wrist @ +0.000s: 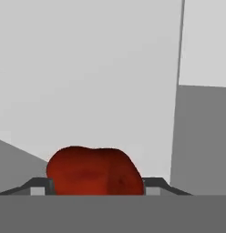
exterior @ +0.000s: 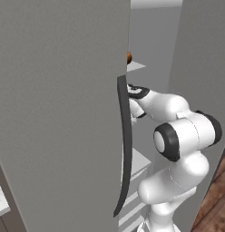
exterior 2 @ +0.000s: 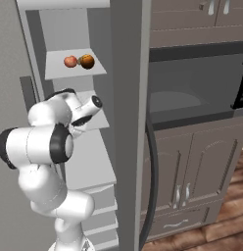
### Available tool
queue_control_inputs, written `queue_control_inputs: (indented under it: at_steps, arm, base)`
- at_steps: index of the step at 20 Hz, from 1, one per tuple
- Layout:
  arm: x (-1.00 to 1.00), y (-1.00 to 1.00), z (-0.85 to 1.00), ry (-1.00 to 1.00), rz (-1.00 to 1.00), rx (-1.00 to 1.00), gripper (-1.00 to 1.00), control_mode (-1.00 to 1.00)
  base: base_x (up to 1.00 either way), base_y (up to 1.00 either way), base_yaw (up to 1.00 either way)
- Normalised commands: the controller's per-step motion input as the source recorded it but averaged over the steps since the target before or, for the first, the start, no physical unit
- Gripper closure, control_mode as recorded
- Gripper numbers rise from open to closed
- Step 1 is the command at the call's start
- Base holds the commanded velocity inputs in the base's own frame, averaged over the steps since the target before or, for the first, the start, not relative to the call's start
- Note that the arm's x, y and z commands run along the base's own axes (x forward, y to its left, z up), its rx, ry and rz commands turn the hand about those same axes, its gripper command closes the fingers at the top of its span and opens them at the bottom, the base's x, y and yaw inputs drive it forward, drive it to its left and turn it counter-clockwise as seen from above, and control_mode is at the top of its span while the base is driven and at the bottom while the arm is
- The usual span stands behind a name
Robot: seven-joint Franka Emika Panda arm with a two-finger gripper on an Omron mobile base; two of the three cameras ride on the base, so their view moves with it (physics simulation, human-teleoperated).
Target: Take the bell pepper and orange from the second highest rack and move them to the highest rack where the peach and garlic are located, to maximize freezer space. Close the freezer door after rearranging.
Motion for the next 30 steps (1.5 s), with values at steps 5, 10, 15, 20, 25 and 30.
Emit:
queue_control_inputs:
  at_steps: [5,10,15,20,25,30]
  arm:
    - [-0.57,-0.38,0.15,-0.09,-0.09,0.08,1.0,-1.0]
    - [-0.57,-0.39,0.43,-0.33,-0.04,0.0,1.0,-1.0]
    - [-0.61,-0.31,0.64,-0.49,-0.04,0.0,1.0,-1.0]
    - [-0.65,-0.32,0.75,-0.52,-0.02,0.0,1.0,-1.0]
    - [-0.56,-0.29,0.9,-0.53,-0.01,0.0,1.0,-1.0]
    - [-0.3,-0.24,1.0,-0.45,-0.03,0.0,1.0,-1.0]
  base:
    - [0.0,0.0,0.0]
    - [0.0,0.0,0.0]
    - [0.0,0.0,0.0]
    - [0.0,0.0,0.0]
    - [0.0,0.0,0.0]
    - [0.0,0.0,0.0]
